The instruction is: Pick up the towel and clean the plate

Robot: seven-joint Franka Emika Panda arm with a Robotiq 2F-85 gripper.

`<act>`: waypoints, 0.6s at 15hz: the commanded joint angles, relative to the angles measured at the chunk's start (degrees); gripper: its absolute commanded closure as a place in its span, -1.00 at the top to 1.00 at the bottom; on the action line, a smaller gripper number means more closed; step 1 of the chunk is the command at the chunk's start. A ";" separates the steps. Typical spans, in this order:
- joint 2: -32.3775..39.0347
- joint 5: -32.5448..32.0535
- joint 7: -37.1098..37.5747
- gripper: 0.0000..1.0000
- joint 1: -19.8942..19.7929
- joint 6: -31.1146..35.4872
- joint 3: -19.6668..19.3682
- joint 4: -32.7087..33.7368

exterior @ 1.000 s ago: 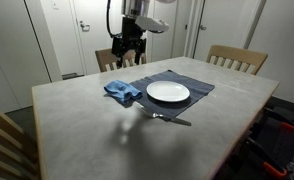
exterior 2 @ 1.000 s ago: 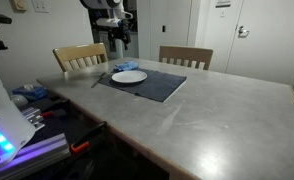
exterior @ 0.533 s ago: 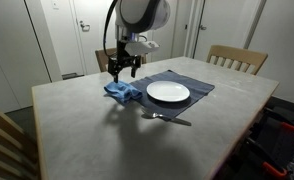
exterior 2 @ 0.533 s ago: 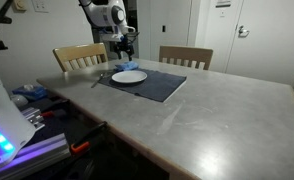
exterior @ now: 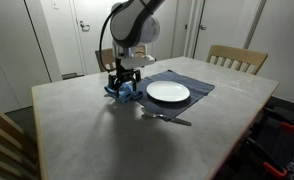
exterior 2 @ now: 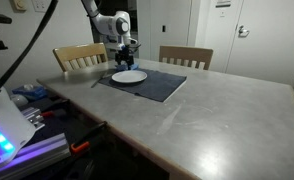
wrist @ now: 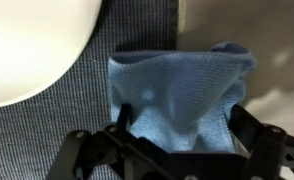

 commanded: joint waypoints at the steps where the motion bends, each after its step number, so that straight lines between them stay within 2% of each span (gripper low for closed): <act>1: 1.40 0.62 -0.31 1.00 -0.57 -5.67 0.08 4.54; 9: 3.20 1.52 -0.68 1.00 -0.65 -13.20 1.04 9.49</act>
